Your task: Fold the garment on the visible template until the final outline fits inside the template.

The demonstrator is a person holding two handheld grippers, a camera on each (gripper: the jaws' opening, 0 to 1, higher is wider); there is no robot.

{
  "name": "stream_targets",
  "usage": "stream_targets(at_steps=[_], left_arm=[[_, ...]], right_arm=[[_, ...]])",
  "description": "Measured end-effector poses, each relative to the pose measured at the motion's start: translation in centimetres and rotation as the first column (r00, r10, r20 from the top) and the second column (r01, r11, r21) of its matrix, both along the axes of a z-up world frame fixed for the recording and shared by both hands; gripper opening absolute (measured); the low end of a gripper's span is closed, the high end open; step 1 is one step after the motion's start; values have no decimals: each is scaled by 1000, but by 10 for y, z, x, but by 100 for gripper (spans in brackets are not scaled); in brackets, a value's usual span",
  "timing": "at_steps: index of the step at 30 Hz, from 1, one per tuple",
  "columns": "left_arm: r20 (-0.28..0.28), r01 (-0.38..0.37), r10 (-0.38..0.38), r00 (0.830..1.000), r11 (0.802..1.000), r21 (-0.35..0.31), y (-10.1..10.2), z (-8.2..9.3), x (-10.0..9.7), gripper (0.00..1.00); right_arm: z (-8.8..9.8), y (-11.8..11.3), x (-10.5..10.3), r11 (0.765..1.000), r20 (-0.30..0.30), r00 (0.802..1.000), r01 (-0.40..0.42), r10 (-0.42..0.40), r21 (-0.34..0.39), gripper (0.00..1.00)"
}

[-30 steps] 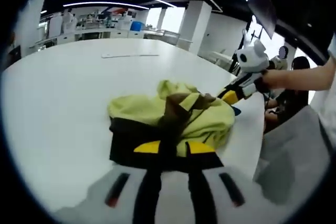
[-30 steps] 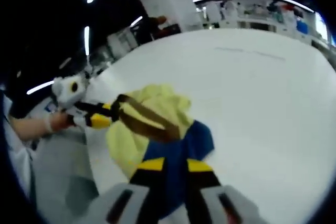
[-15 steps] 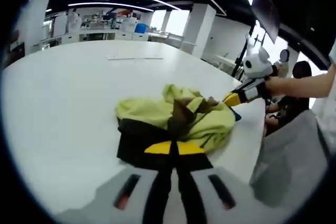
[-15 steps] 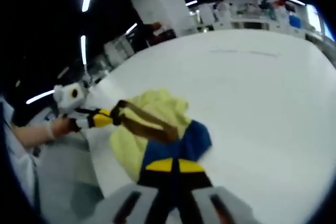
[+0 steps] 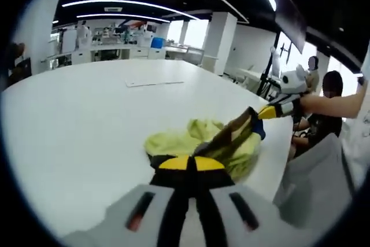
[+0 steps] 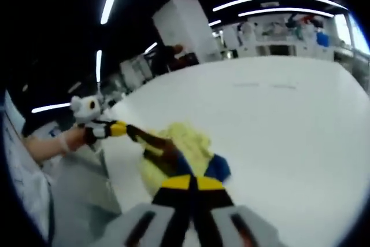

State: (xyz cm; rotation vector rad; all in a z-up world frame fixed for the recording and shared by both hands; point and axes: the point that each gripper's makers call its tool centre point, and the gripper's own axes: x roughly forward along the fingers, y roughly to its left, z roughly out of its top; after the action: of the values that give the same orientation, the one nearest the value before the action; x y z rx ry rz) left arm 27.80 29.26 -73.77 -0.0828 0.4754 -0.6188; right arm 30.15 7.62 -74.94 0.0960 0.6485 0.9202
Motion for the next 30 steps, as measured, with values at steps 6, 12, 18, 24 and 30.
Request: stream_targets(at_steps=[6,12,18,24,30], left_arm=[[55,-2,2,998,1000,2,3,32,11,0],[125,-4,6,992,1000,-13,5,70,22,0],[196,-24,40,980,996,-82,10,111,30,0],[251,-48,88,964,986,-161,18,155,35,0],[310,-61,114,944,983,-176,28,186,42,0]], right_arm=[[41,-1,2,998,74,997,9,-14,57,0],[86,-2,7,995,167,986,7,-24,102,0],[134,4,11,985,258,965,-6,-39,170,0],[178,10,14,966,323,945,-40,-46,255,0],[213,20,16,953,388,921,-98,-23,288,0]])
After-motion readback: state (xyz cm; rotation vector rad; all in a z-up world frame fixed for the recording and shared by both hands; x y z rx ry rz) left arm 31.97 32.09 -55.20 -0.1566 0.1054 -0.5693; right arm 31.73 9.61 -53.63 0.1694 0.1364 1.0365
